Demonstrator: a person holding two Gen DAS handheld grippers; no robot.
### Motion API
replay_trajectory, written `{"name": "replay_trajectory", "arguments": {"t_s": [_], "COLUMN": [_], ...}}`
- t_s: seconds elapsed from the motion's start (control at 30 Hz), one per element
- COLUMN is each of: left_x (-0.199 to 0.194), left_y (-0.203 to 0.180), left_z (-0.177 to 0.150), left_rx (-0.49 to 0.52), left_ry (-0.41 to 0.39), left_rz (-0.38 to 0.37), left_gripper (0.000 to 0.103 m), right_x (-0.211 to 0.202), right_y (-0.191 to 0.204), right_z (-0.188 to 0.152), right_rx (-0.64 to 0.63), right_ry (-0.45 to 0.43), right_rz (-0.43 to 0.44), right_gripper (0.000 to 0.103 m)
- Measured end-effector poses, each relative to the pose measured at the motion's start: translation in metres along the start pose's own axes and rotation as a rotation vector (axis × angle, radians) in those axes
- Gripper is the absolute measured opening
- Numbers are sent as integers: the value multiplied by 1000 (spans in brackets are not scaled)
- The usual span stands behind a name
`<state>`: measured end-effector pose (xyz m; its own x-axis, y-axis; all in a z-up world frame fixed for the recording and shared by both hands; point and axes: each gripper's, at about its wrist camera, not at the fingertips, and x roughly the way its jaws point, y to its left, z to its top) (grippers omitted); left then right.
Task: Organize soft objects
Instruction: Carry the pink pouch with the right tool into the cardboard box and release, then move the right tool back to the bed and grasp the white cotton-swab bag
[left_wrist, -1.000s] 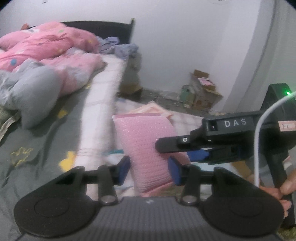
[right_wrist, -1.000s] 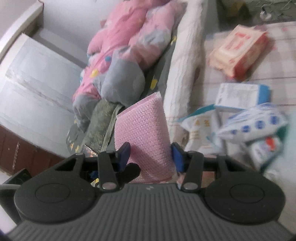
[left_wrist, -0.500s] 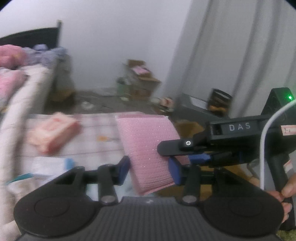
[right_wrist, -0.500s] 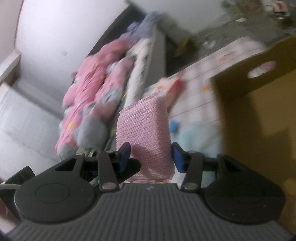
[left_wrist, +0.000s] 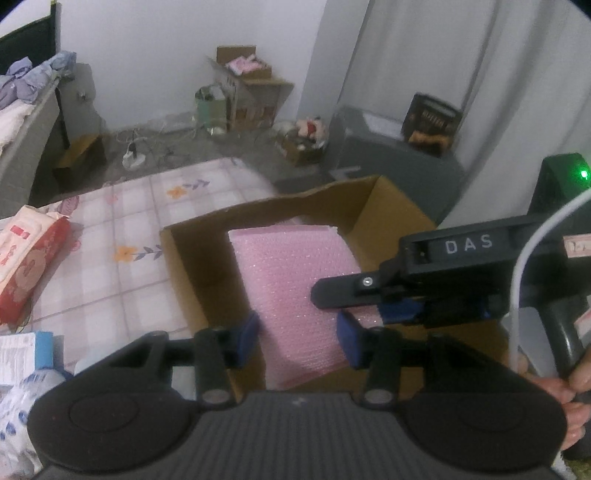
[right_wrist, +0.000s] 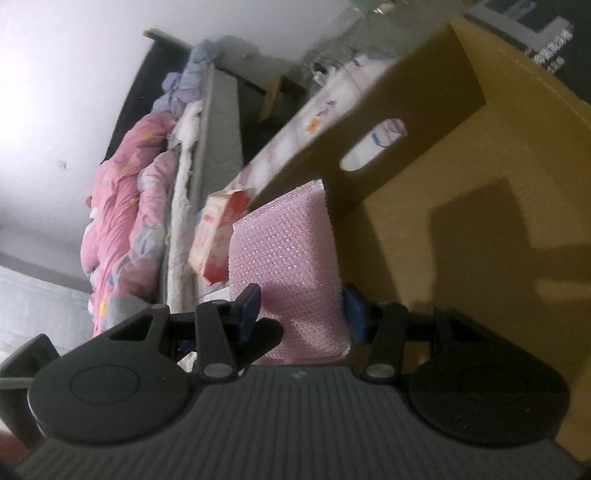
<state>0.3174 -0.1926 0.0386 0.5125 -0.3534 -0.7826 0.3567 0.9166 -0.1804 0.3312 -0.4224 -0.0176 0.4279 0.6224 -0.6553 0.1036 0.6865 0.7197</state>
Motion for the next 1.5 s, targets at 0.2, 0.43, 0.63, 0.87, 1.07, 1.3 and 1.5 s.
{"name": "replay_trajectory", "arguments": {"t_s": [0.2, 0.43, 0.63, 0.87, 1.07, 1.3, 1.5], "left_x": [38, 45, 28, 9, 8, 0, -39], "left_y": [1, 2, 1, 6, 16, 19, 24], "left_z": [12, 12, 12, 10, 13, 11, -3], "left_rx": [19, 33, 29, 16, -3, -22, -47], "left_ry": [66, 84, 68, 45, 44, 28, -43], "left_rz": [41, 63, 53, 71, 89, 81, 67], "left_gripper": [56, 58, 58, 59, 59, 65, 80], "right_x": [44, 76, 74, 96, 119, 111, 54], "right_y": [-26, -52, -58, -63, -59, -49, -28], "right_z": [30, 40, 32, 20, 22, 22, 15], "right_rx": [45, 97, 101, 164, 222, 225, 144], "right_ry": [32, 62, 57, 112, 103, 52, -53], "right_rz": [-17, -33, -60, -75, -41, -52, -62], "right_gripper": [49, 49, 48, 45, 45, 49, 54]}}
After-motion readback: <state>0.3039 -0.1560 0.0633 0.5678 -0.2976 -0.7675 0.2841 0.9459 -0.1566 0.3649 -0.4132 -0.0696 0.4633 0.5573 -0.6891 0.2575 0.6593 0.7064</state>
